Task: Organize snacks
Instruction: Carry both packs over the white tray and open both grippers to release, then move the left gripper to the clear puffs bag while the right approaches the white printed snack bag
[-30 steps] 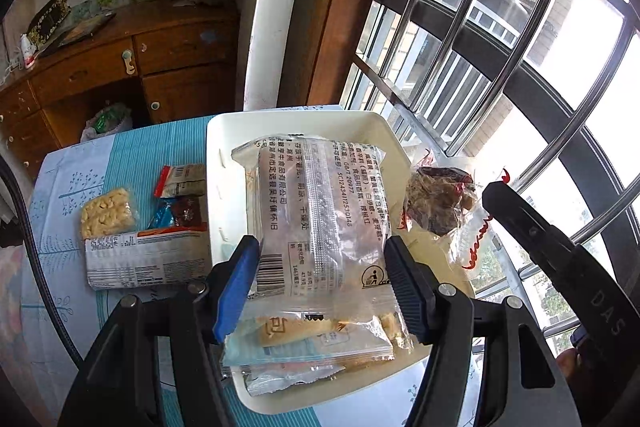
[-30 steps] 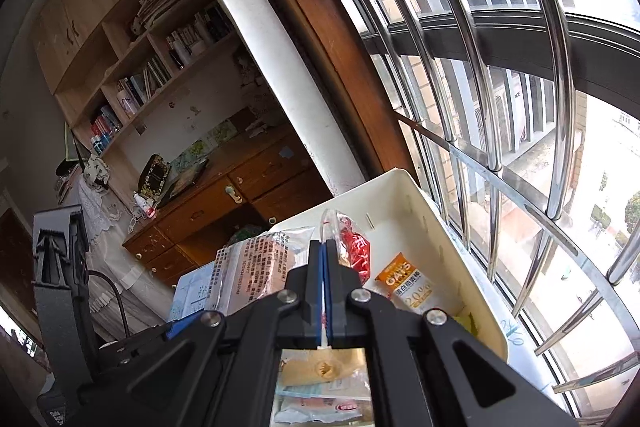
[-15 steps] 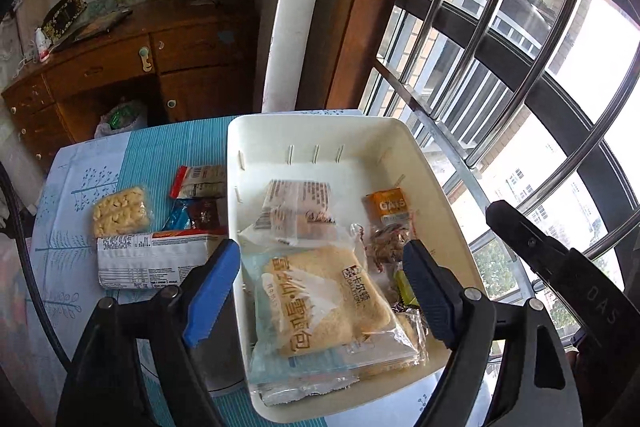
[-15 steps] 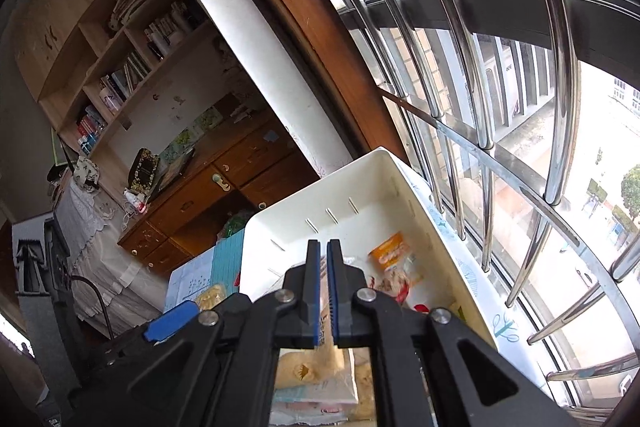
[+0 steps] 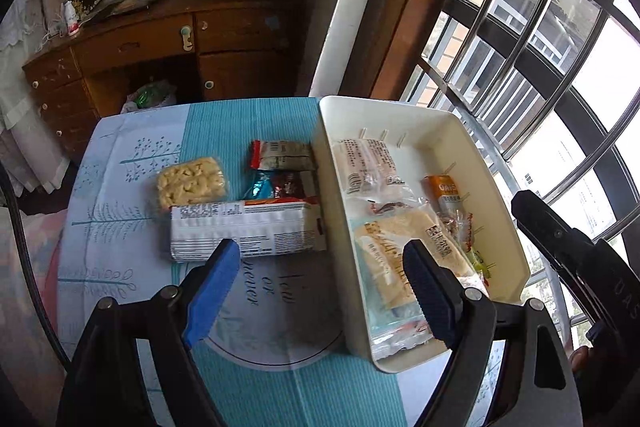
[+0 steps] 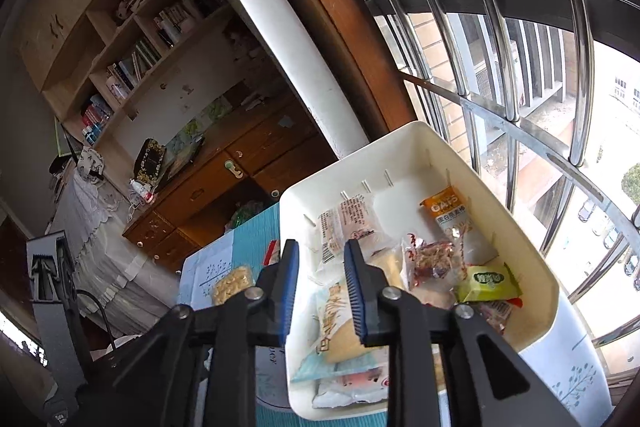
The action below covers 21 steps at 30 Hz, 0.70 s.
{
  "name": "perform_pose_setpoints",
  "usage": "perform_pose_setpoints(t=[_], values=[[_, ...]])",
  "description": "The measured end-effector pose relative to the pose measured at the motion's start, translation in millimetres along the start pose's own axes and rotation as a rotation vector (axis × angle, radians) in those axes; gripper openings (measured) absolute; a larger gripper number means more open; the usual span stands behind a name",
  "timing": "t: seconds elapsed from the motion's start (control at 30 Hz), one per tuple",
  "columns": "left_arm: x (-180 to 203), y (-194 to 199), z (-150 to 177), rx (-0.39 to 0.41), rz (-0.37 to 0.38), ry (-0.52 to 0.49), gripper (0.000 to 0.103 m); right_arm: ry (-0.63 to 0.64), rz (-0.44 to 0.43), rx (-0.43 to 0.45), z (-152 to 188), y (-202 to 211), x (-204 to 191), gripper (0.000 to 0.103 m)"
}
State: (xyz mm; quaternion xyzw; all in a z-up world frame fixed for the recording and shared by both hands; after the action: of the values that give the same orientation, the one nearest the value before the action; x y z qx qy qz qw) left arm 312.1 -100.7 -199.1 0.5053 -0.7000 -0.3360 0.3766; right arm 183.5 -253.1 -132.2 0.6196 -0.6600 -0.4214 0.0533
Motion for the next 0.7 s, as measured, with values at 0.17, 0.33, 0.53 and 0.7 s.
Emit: perform_pose_setpoints(t=[0.17, 0.33, 0.53, 0.7], values=[[-37, 15, -1, -0.009, -0.013, -0.013, 0.083, 0.007, -0.003, -0.004, 16, -5, -34, 0.031], [-69, 27, -4, -0.013, -0.021, -0.044, 0.083, 0.004, -0.004, -0.009, 30, -12, -63, 0.039], [-103, 29, -11, -0.013, -0.064, -0.126, 0.083, -0.029, 0.012, -0.050, 49, -27, -90, 0.046], [-124, 22, -20, -0.019, -0.098, -0.198, 0.083, -0.115, 0.016, -0.120, 62, -49, -104, 0.055]])
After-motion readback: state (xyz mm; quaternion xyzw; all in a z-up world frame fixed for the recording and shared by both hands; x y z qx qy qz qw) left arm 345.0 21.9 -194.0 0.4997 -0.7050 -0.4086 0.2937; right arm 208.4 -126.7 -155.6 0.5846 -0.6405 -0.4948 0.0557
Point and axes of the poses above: each gripper's, at about its wrist camera, not at the fingertips, and y roughly against the way its jaws point, x to its right, z to its underside, the point moved 7 cm from there along -y, roughly the way its jaws point, and after that the axes turned 5 degrees about -x, right-handed, at the moved point
